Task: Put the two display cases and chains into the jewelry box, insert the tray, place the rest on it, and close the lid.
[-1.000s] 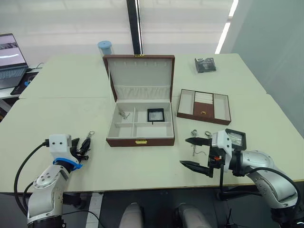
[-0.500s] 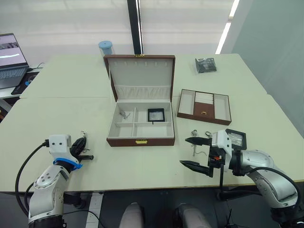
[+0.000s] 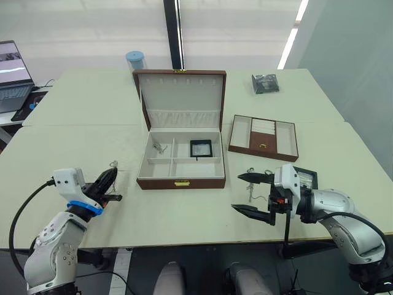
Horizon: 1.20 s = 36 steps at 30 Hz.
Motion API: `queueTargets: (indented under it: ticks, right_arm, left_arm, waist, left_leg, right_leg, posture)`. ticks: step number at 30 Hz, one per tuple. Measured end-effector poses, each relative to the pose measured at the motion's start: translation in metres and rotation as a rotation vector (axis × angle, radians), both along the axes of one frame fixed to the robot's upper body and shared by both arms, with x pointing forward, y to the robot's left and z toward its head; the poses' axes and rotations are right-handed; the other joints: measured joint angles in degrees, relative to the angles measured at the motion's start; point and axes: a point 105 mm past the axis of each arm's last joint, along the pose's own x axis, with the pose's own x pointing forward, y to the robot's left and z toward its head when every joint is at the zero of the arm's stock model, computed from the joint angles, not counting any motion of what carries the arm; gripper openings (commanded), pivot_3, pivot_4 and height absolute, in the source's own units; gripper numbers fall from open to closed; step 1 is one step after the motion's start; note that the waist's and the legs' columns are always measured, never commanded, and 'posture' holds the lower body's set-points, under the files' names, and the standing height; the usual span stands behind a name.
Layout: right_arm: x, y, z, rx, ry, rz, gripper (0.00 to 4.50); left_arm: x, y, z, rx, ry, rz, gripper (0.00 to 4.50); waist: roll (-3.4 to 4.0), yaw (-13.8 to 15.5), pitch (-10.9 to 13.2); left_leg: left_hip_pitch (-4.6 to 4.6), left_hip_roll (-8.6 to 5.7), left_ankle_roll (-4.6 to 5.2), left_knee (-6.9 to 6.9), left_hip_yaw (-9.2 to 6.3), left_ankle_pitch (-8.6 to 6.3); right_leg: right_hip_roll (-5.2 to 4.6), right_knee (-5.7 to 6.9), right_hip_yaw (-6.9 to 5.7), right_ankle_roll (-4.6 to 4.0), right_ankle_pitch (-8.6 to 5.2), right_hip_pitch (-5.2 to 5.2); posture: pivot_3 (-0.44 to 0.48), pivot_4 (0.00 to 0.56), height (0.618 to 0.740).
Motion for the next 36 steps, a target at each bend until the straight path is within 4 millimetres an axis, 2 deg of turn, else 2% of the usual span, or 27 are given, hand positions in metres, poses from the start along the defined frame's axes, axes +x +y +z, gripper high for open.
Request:
queueTargets:
  ticks: [7,15,19,24,36]
  right_arm:
    - [-0.001,-0.006,0.002,0.029,-0.007,-0.019,4.5]
    - [-0.007,-0.006,0.001,0.065,-0.019,-0.077,4.5]
    - [-0.009,-0.005,0.002,0.076,-0.032,-0.122,4.5]
    - [-0.012,-0.003,0.006,0.083,-0.061,-0.168,4.5]
    - [-0.014,0.0,0.007,0.093,-0.073,-0.224,4.5]
  left_arm:
    - [-0.001,-0.015,0.028,0.058,0.019,-0.186,0.01]
    - [0.014,-0.047,0.058,0.171,0.029,-0.448,0.01]
    - [0.022,-0.061,0.066,0.221,0.04,-0.566,0.01]
    - [0.034,-0.066,0.063,0.241,0.086,-0.653,0.01]
    - [0.034,-0.06,0.039,0.28,0.191,-0.706,0.01]
  waist:
    - [-0.02,0.0,0.0]
    - [-0.03,0.0,0.0]
    - [-0.03,0.0,0.0]
    - [-0.03,-0.2,0.0]
    - [-0.03,-0.1,0.0]
  left_leg:
    - [0.0,0.0,0.0,0.0,-0.03,0.0]
    - [-0.04,-0.01,-0.01,-0.01,-0.03,0.0]
    - [-0.04,-0.01,-0.02,-0.01,0.0,-0.01]
    - [-0.13,0.02,-0.02,-0.02,0.07,-0.01]
    - [-0.27,0.02,-0.02,0.01,0.11,0.0]
  right_leg:
    - [0.05,0.0,-0.01,0.0,0.0,-0.01]
    - [0.1,-0.02,-0.02,0.0,0.0,-0.05]
    - [0.23,-0.02,0.01,0.01,-0.01,-0.09]
    - [0.32,-0.01,0.03,0.01,-0.01,-0.19]
    - [0.32,-0.01,-0.04,0.06,-0.04,-0.26]
  posture:
    - [0.0,0.15,0.74]
    - [0.0,0.15,0.74]
    - [0.0,0.15,0.74]
    - [0.0,0.15,0.74]
    - [0.0,0.15,0.74]
